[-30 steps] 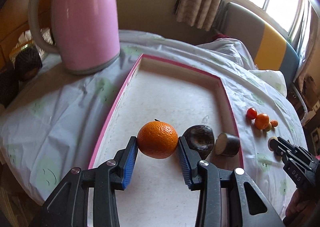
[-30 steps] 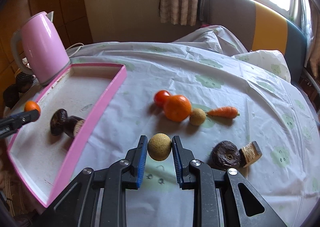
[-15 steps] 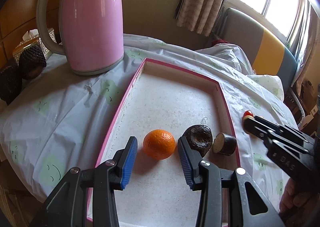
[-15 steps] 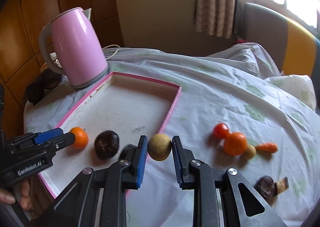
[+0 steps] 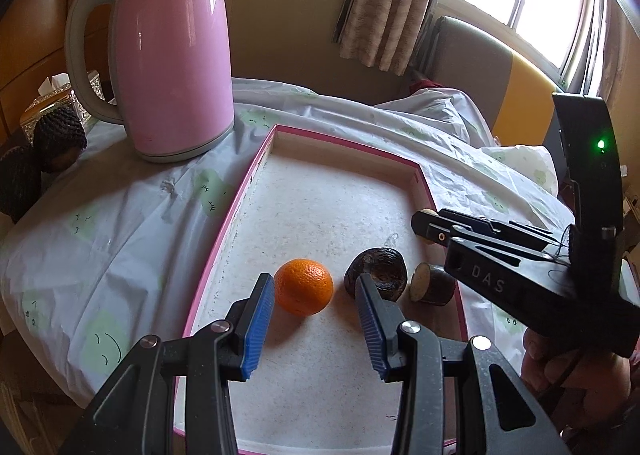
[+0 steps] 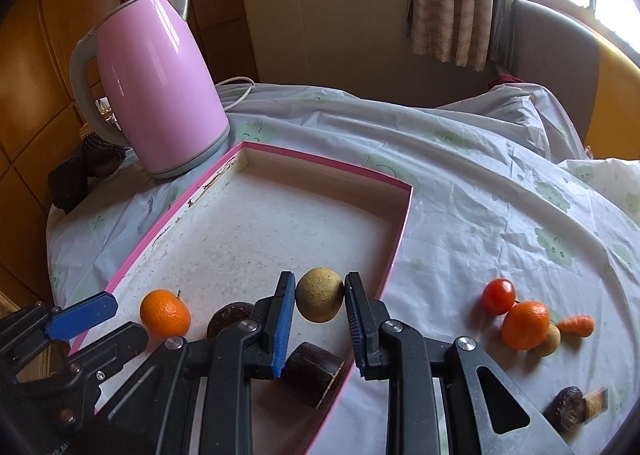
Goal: Organize fruits
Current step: 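Lower the yellow potato into the pink tray and open the right tool, then move the left tool to the red tomato while the right tool moves to another yellow potato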
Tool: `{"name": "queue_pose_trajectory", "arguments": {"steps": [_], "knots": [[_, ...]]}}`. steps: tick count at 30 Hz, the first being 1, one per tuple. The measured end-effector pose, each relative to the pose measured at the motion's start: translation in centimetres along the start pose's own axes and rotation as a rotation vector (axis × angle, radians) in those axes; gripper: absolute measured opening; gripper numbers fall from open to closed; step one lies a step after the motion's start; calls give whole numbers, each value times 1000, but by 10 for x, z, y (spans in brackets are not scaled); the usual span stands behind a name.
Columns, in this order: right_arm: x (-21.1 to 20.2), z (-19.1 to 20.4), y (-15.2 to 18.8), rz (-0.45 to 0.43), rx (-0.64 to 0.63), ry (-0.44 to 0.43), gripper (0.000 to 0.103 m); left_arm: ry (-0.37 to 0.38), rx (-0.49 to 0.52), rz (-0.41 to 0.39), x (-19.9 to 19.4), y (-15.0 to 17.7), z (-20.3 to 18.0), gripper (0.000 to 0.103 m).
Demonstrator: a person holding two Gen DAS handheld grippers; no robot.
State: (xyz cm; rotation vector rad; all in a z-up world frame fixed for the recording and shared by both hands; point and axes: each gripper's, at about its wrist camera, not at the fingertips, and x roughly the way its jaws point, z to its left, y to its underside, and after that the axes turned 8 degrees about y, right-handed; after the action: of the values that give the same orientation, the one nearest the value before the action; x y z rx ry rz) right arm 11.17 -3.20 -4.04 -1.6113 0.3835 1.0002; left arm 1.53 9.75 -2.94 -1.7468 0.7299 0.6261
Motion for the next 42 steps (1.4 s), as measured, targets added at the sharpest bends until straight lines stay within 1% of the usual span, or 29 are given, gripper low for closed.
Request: {"name": "queue_pose_trajectory", "arguments": {"steps": [5,9,11,12,13,20,22,26,39,42], "knots": [[-1,-1,5,3,23,1,26,-2,3,3,1,1,-1,42],[-8,-6,8,-12,52,-1,27,0,5,6,1,2,-3,42],[-12,-9,10,-20,67,-10,34,3,7,6,1,3,-4,42],[-14,-10,11,-24,75,-13,43,4,9,7,1,3,-5,42],[-16,-11,12,-29,79,-14,46,5,12,7,0,3,-6,42],[-30,-21,24,-35,106,17,46,12,30,3,-2,4,-13,42],[-35,-26,30,-39,118,33,50,13,35,3,-3,4,-14,42],[-45,-36,41,-46,141,60,51,19,48,4,-4,5,-19,42],[-57,-86,81,-5,282,123,52,42,121,27,-2,13,-47,42],[-62,-99,90,-6,309,154,52,54,143,31,-1,15,-55,42]]}}
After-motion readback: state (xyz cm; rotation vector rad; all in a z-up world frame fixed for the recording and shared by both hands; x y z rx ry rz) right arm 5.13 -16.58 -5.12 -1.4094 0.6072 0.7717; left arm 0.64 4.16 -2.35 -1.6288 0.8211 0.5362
